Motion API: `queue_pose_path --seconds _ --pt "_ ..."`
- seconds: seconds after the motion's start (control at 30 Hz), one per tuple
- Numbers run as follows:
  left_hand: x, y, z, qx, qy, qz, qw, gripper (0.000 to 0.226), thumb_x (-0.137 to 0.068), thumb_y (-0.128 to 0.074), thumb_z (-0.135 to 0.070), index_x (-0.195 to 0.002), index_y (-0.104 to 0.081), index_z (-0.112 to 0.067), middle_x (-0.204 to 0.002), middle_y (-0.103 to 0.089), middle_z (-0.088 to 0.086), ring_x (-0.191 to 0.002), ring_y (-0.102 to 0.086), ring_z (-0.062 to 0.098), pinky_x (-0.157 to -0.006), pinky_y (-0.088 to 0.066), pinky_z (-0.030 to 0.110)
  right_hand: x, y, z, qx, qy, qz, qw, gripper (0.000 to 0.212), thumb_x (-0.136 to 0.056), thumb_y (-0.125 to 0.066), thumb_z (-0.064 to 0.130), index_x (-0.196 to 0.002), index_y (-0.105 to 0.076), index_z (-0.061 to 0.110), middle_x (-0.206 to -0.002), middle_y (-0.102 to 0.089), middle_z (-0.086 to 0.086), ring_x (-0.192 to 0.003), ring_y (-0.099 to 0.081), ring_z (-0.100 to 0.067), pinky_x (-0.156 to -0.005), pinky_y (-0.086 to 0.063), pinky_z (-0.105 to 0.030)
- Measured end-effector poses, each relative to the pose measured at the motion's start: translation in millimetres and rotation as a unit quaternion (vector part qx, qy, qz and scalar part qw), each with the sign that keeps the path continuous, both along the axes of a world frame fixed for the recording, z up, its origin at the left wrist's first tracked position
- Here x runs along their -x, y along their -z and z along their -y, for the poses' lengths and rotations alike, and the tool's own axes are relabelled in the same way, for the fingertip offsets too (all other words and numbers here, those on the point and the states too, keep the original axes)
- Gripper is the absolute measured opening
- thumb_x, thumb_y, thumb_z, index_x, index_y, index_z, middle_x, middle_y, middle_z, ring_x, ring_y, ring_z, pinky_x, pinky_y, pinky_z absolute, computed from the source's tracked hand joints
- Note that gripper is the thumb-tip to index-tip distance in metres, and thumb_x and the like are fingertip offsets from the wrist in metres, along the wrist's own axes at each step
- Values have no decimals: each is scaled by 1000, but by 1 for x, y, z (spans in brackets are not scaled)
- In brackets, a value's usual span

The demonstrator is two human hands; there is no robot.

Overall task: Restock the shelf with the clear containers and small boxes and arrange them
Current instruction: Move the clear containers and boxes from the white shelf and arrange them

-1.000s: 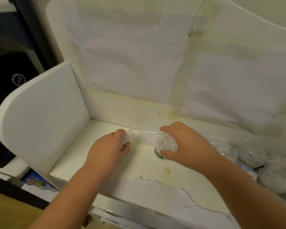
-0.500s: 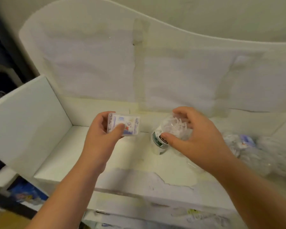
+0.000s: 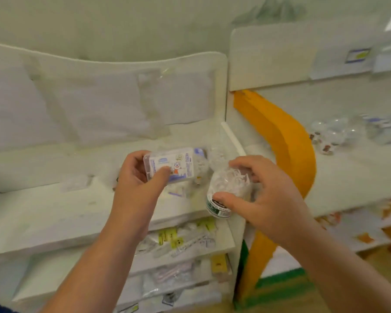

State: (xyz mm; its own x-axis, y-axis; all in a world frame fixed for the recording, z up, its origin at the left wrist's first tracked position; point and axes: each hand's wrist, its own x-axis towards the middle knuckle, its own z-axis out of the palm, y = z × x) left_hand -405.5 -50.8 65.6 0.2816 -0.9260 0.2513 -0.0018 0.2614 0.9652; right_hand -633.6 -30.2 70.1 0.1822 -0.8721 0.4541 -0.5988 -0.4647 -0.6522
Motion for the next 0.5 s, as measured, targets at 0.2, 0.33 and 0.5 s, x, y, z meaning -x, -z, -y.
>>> queue_pose_path --seconds 0.2,0.33,0.5 --pt "125 -11 -27 7 97 27 995 30 -86 -70 -8 -101 -59 -32 -94 -72 -3 -94 -70 18 -79 -56 39 114 -9 -57 -12 67 -13 998 57 -66 -67 69 -115 -58 41 -108 -59 27 -99 -57 4 -78 -51 -17" --pt "194 -21 -30 19 161 37 986 30 -87 -66 -1 -100 -56 -26 -87 -73 -11 -87 -70 6 -73 -55 27 178 -10 -79 -21 148 -25 989 59 -65 -68 70 -116 -55 44 -109 -54 32 -97 -55 6 -78 -46 -8" --pt "267 -22 -30 35 231 59 971 32 -88 -65 -1 -107 -56 -25 -91 -71 -15 -86 -68 0 -66 -52 14 241 3 -83 -52 224 -21 973 57 -63 -65 71 -115 -51 51 -112 -48 37 -95 -52 12 -73 -43 -7"
